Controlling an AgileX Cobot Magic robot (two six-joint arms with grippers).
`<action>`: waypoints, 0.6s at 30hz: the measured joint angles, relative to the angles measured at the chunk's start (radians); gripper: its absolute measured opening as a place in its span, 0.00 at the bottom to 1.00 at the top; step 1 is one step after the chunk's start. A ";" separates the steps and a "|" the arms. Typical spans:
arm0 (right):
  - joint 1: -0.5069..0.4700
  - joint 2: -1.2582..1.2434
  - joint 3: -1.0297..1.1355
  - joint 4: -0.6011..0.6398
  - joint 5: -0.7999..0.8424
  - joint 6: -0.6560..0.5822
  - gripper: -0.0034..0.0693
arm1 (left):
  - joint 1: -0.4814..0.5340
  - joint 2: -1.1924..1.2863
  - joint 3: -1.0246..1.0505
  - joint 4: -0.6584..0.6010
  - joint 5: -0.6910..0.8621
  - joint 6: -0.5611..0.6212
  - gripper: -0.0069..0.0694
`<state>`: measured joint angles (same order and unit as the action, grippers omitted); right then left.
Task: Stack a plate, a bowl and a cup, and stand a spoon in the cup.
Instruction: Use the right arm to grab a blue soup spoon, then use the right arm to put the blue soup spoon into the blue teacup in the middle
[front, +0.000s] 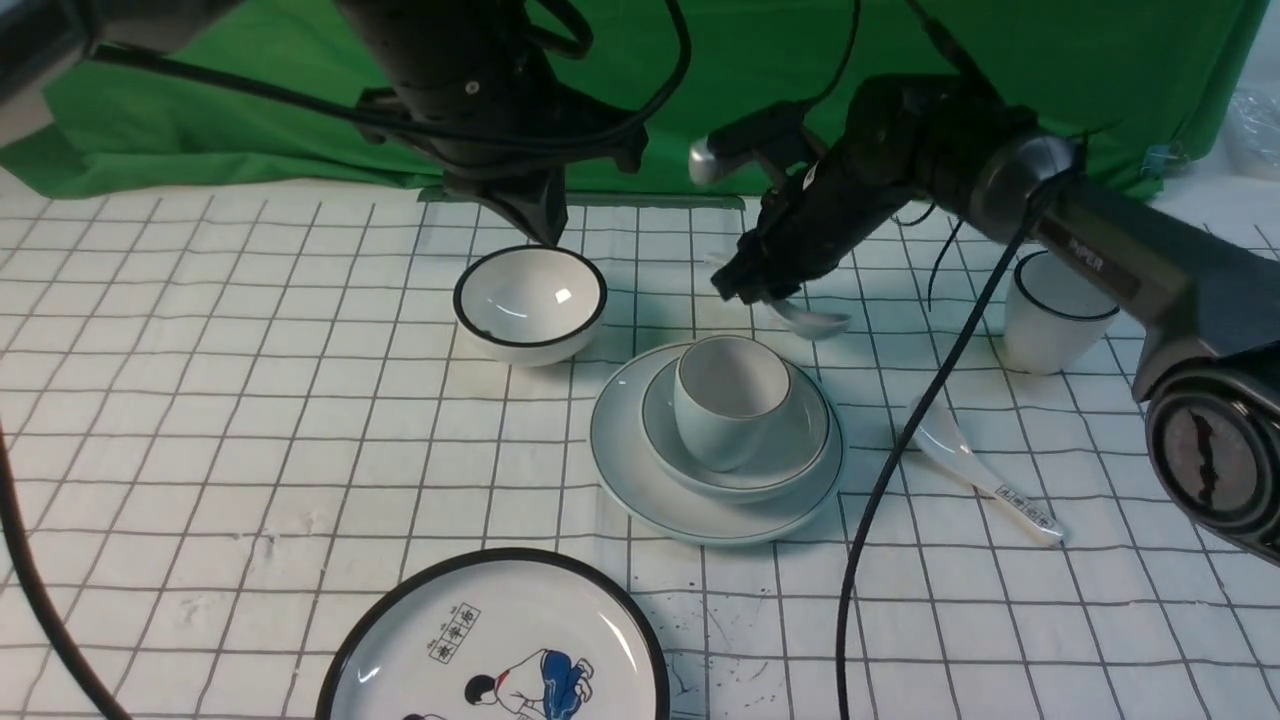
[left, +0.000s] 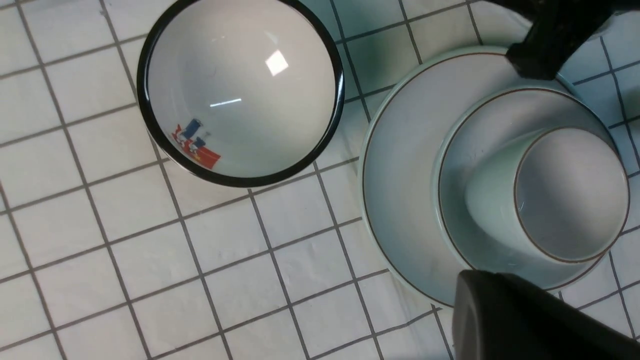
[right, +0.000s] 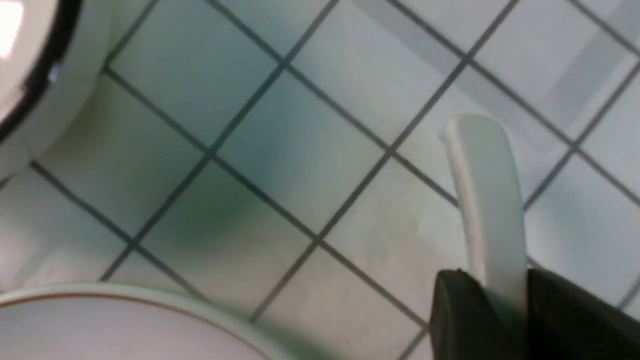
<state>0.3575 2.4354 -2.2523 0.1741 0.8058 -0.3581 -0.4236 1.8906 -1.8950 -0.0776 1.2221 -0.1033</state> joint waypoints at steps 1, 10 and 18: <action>-0.008 -0.033 -0.039 0.000 0.071 0.018 0.29 | 0.000 0.000 0.000 0.003 0.000 0.000 0.10; -0.032 -0.377 -0.034 0.018 0.163 0.112 0.29 | 0.000 -0.020 0.001 0.008 0.000 0.027 0.10; 0.015 -0.755 0.606 0.160 -0.433 0.079 0.29 | 0.000 -0.180 0.031 0.023 -0.068 0.029 0.10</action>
<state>0.3724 1.6806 -1.6468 0.3343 0.3727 -0.2791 -0.4236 1.7108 -1.8640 -0.0549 1.1539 -0.0746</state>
